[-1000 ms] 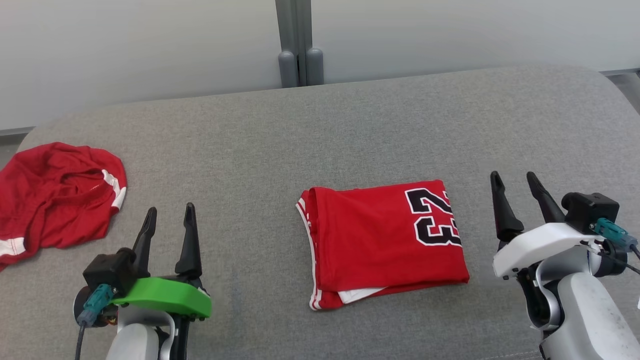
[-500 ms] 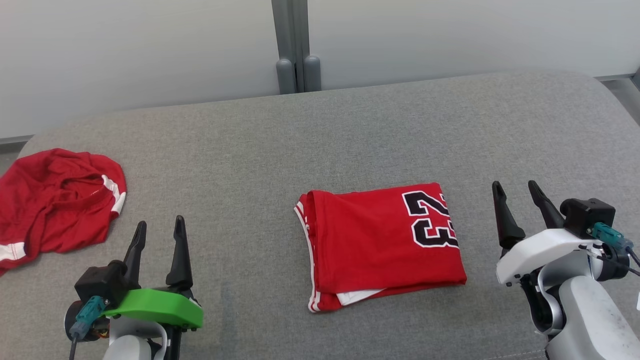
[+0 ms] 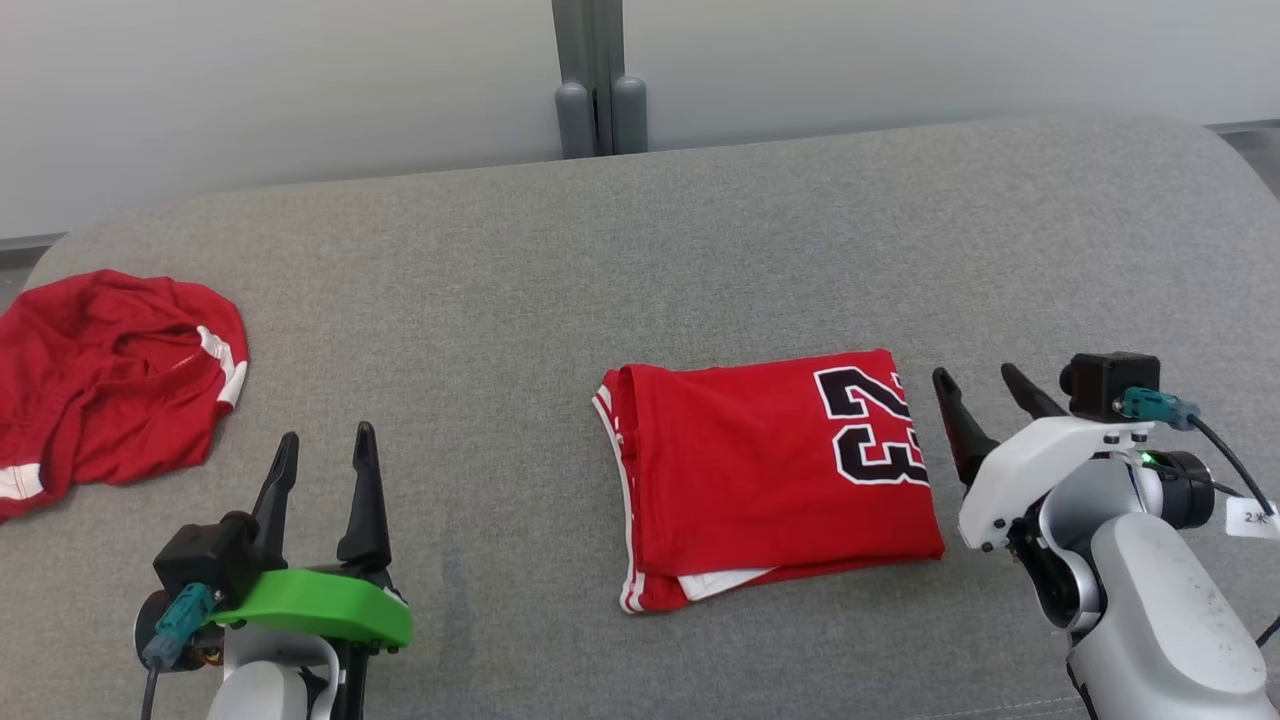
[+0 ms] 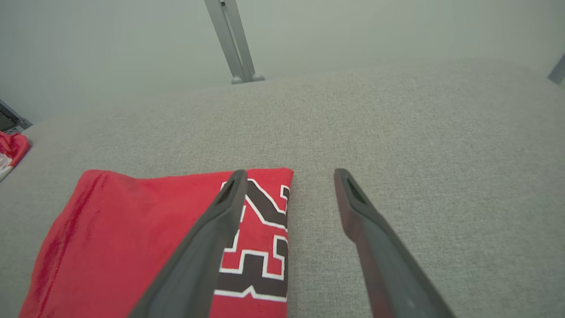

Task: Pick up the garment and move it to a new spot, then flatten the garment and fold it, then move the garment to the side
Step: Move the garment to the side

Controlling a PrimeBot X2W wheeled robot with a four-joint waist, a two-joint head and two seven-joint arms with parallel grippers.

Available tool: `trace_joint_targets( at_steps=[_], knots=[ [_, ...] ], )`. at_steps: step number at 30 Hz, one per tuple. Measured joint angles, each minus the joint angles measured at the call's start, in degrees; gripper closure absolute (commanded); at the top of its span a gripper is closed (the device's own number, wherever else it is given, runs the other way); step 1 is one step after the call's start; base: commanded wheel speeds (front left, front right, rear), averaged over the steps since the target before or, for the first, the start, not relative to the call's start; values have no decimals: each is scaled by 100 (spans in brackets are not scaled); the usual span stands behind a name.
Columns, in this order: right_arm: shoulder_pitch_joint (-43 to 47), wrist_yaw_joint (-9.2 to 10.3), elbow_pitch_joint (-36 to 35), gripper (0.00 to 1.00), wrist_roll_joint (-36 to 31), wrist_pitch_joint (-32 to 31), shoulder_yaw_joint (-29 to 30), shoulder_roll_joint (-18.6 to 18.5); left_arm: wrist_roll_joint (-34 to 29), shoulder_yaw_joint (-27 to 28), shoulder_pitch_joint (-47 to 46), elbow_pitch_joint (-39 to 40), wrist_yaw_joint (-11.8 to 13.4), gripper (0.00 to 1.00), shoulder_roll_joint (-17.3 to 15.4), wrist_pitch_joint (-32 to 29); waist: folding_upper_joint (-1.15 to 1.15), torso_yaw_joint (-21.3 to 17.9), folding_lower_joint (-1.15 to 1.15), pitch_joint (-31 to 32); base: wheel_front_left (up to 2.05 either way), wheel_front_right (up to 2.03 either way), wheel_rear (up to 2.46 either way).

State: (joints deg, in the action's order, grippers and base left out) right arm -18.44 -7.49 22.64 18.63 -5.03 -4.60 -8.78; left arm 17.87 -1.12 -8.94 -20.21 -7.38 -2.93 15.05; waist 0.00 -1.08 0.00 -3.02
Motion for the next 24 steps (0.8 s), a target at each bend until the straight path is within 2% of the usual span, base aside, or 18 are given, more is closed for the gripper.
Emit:
trace_joint_targets(
  at_steps=[6,17,18,20,21,24],
  knots=[
    [-336,1,524,0,190,-1139,-100,125,45,-67,-157,55,0,0,4,0,0,95,0,-224,0,0,0],
    [-811,2,1490,0,114,-1884,-60,275,131,-231,-411,82,0,0,7,0,0,407,0,-653,0,0,0],
    [-872,3,1526,33,108,-1987,-118,246,157,-237,-411,92,0,0,7,0,0,430,0,-688,0,0,0],
    [-940,3,1535,91,83,-2147,-281,157,177,-232,-422,103,0,0,8,0,0,460,0,-749,0,0,0],
    [-982,2,1522,100,76,-2230,-380,89,177,-222,-431,105,0,0,8,0,0,468,0,-781,0,0,0],
    [-1092,-9,1401,100,5,-2366,-732,-111,174,-146,-441,135,0,0,8,0,0,444,0,-860,0,0,0]
  ],
)
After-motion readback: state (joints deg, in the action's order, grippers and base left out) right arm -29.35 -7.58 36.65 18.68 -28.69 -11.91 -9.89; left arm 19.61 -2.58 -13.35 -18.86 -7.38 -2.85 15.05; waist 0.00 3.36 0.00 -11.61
